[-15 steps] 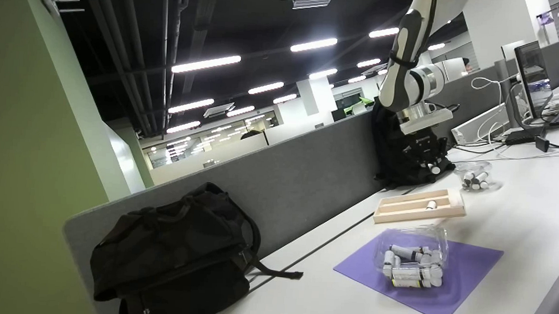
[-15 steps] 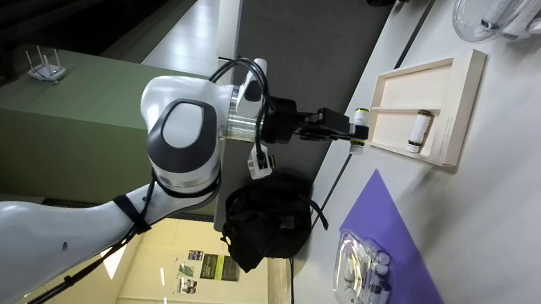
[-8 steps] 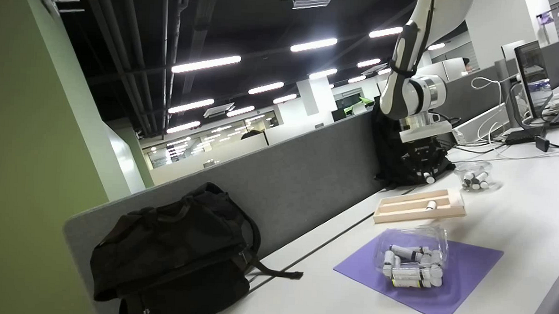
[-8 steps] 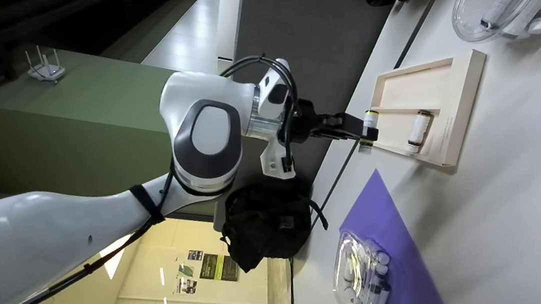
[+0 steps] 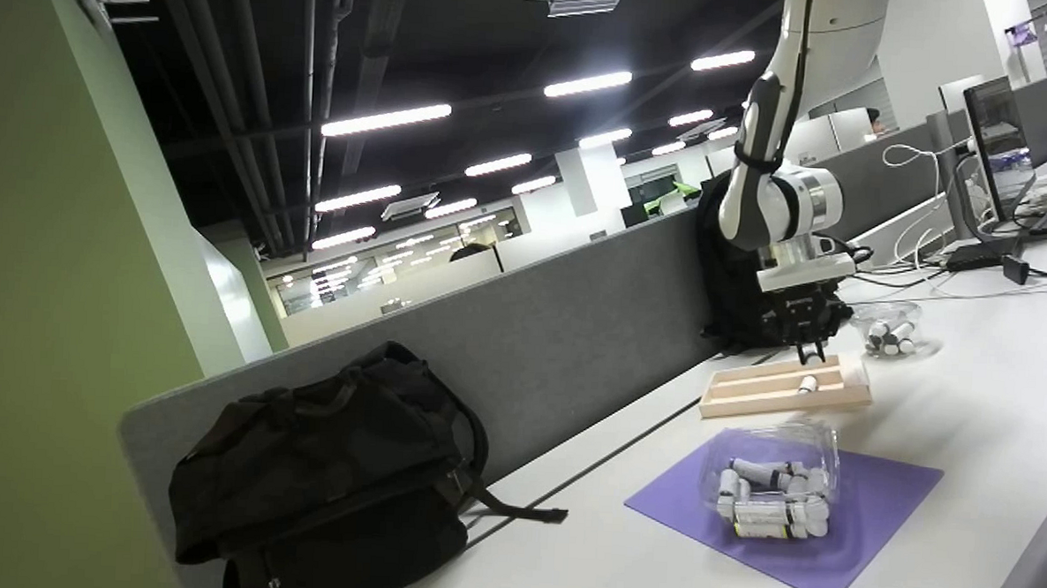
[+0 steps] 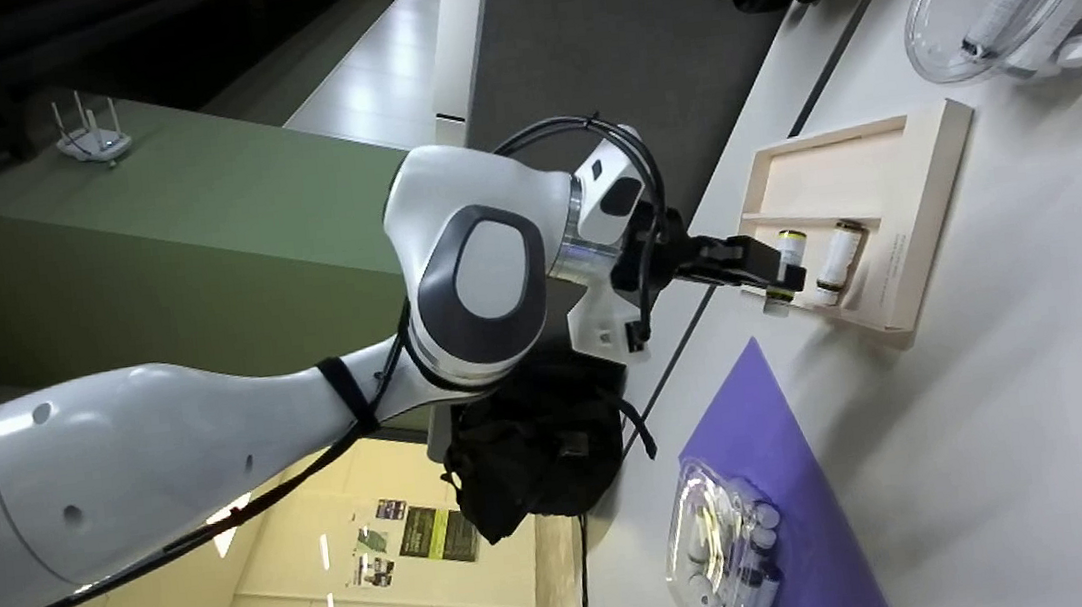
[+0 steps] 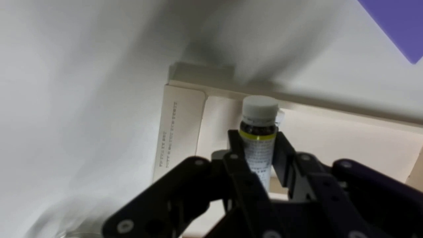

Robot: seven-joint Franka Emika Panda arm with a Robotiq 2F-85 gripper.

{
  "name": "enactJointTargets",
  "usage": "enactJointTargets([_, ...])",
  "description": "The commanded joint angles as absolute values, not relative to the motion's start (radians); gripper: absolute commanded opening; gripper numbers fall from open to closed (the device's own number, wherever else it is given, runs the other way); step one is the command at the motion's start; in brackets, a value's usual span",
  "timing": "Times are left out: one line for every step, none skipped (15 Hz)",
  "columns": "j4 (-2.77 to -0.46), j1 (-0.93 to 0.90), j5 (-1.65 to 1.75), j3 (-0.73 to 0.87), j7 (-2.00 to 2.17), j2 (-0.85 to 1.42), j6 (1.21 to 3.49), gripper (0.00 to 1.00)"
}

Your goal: Pick the bottle from the table and put it on the lower compartment of tray

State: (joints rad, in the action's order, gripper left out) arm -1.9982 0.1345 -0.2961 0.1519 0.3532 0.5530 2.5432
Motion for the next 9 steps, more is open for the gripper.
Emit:
enactJointTargets([-1.958,0.161,-0.311,0.146,0.349,0.591,2.543,0.11])
enactJointTargets([-1.950,0.165,-0.311,0.148,0.350,0.602,2.541,0.11])
enactJointTargets([-1.944,0.169,-0.310,0.149,0.352,0.613,2.546,0.11])
enactJointTargets([-1.938,0.174,-0.312,0.149,0.351,0.623,2.549,0.11])
enactJointTargets([-1.932,0.180,-0.314,0.148,0.349,0.634,2.554,0.11])
enactJointTargets([-1.926,0.185,-0.315,0.146,0.347,0.645,2.563,0.11])
enactJointTargets([-1.918,0.188,-0.316,0.146,0.347,0.656,2.569,0.11])
enactJointTargets([-1.912,0.194,-0.319,0.143,0.343,0.665,2.575,0.11])
enactJointTargets([-1.905,0.195,-0.319,0.142,0.343,0.675,2.580,0.11])
